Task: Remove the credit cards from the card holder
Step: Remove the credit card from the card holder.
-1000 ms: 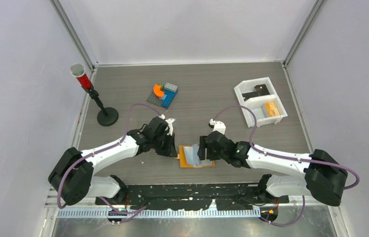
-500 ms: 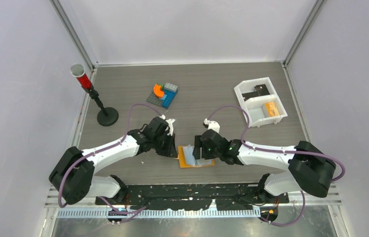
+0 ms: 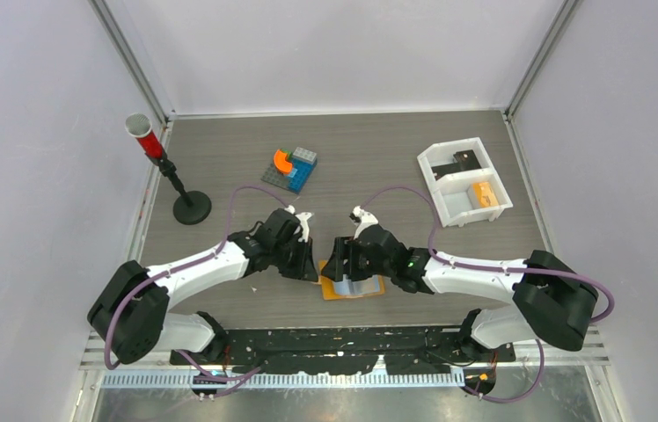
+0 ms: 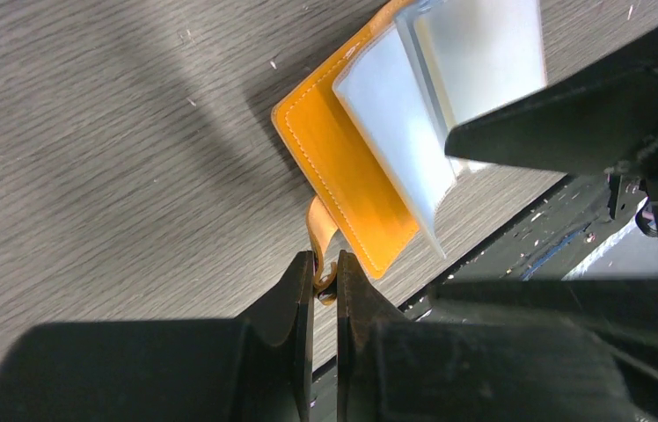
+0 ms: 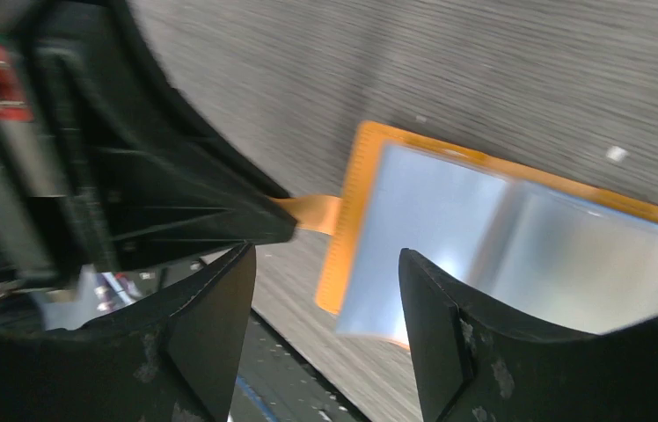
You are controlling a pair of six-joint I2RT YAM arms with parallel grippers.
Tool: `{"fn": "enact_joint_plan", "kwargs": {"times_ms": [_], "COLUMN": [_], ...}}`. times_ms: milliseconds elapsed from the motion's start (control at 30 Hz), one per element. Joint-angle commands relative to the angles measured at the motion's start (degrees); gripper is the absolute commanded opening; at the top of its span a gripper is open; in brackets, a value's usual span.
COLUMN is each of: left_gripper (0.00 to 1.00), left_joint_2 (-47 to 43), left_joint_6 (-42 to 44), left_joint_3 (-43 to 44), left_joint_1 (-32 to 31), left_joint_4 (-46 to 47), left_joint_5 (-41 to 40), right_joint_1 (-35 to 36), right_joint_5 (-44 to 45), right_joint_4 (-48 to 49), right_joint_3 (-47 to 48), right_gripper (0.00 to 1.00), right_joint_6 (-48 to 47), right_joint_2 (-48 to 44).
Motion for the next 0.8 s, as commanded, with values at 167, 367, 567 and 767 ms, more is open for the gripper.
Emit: {"fn": "enact_joint_plan", "kwargs": {"times_ms": [167, 367, 567, 767], "left_gripper": [0.03, 0.04, 0.05, 0.05], "left_joint_2": [-3.33, -3.27, -3.52, -2.78], "left_joint_6": [-1.0, -1.19, -1.24, -1.61], "left_joint_3": [-1.14, -1.17, -1.16, -1.49], "left_joint_1": [-0.12, -0.12, -0.12, -0.12], "left_joint_4": [1.1, 0.88, 1.09, 1.92], "left_joint_5": [0.31, 0.42, 0.37, 1.23], "right_joint_1": [-0.09, -1.79, -5.01, -5.71], "right_joint_5": [-6.88, 6.93, 7.44, 3.99], "right_joint_4": [12.21, -8.5, -10.55, -6.37], "right_joint_3": [-2.86, -1.62, -5.03, -6.75], "right_gripper": [0.67, 0.7, 0.73, 0.69], "right_joint_6": [2.34, -2.49, -3.17, -2.18], "right_joint_2": [-5.6, -12.27, -15.28, -12.04]}}
